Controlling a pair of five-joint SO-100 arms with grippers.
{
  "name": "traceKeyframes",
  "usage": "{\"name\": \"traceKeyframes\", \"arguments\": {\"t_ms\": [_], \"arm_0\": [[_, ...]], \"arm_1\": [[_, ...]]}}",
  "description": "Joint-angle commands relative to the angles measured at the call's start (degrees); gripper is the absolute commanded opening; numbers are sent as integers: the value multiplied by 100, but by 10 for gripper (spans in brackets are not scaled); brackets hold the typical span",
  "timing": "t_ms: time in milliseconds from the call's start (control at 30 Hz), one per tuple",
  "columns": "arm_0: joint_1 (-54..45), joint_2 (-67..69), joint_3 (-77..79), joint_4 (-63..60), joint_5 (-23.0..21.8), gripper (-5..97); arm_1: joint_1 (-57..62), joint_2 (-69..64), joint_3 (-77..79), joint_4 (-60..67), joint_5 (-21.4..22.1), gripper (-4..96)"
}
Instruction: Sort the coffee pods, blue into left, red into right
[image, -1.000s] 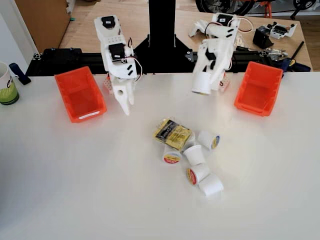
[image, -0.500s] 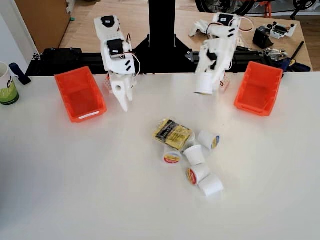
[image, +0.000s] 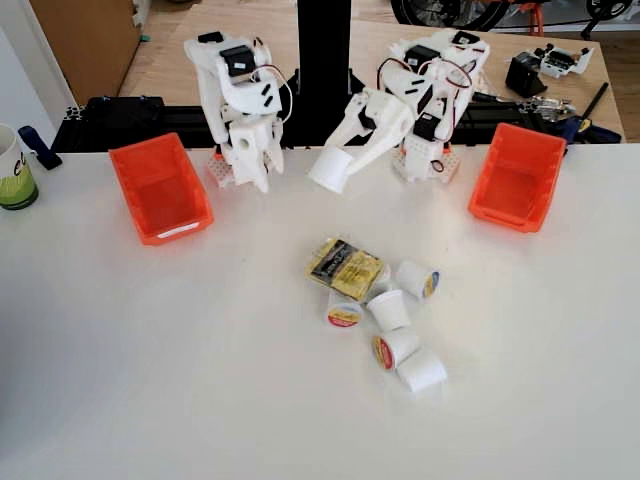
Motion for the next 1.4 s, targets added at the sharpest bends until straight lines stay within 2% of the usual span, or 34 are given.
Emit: {"name": "traceKeyframes", "arguments": {"t_ms": [0,33,133,300,367,500,600,667,800,1100,1367], "arm_0": [[-62,-26,-554,861,44,254],[-62,-44,-712,1178,-18,254],[-123,62,-624,1213,193,259],[-123,-9,-650,1204,281,265],[-123,-105,-747,1178,378,268],[-308,-562,-1204,1178,800,269],[-475,-870,-1494,1151,1063,269],[-598,-1063,-1696,1116,1274,269],[-738,-1485,-2162,1107,1644,270],[-1187,-2821,-3867,1160,3103,273],[-1239,-3217,-4711,1151,3700,280]], "arm_1": [[70,-9,-26,62,-44,112],[88,9,-26,158,18,113],[158,193,-9,466,114,113],[308,378,18,747,193,112],[308,475,229,703,387,113],[255,1389,1573,220,1011,102],[229,2180,2927,-686,1151,96],[281,2417,3428,-1116,1090,99],[299,2443,3419,-1195,817,107],[246,2443,3445,-1195,800,108],[246,2593,3410,-993,800,107]]}}
